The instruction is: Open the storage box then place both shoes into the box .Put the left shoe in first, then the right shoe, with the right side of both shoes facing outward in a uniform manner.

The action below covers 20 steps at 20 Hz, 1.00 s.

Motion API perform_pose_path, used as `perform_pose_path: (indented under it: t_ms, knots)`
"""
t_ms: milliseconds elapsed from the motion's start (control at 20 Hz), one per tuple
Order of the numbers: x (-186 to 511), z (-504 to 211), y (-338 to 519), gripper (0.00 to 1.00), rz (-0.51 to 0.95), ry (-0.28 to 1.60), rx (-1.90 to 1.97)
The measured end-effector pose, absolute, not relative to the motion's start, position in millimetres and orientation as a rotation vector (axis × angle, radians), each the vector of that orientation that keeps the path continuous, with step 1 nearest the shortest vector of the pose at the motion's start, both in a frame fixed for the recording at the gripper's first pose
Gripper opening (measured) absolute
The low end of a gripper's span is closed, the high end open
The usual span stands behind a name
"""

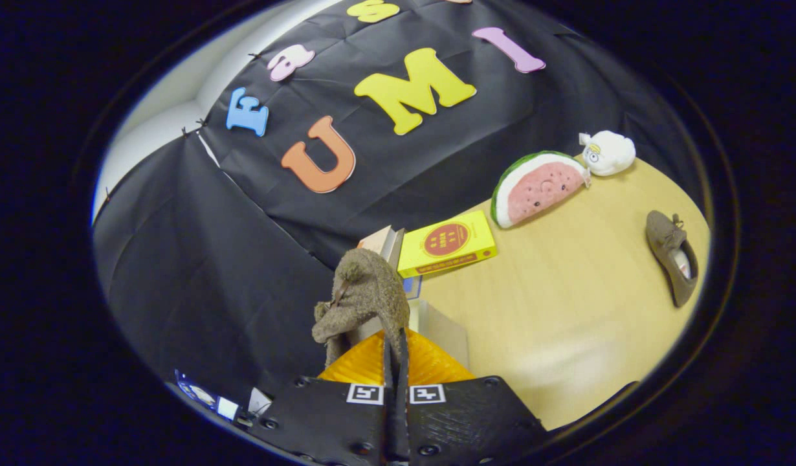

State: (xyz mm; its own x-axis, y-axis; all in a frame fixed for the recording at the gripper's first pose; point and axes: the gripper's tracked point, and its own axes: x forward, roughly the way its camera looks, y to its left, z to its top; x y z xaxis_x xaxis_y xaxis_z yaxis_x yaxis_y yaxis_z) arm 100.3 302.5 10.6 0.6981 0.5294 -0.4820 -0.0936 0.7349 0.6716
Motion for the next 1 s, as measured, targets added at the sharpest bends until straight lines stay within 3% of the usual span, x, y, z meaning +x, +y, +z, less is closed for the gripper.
perform_pose_path:
  t_ms: [400, 850, 1000]
  knots:
    - [90, -45, 401, 0.0, 0.292, 0.809, 0.746]
    - [71, -101, 439, 0.0, 0.174, 0.899, 0.775]
    - [71, -108, 452, 0.03, 0.215, 0.912, 0.745]
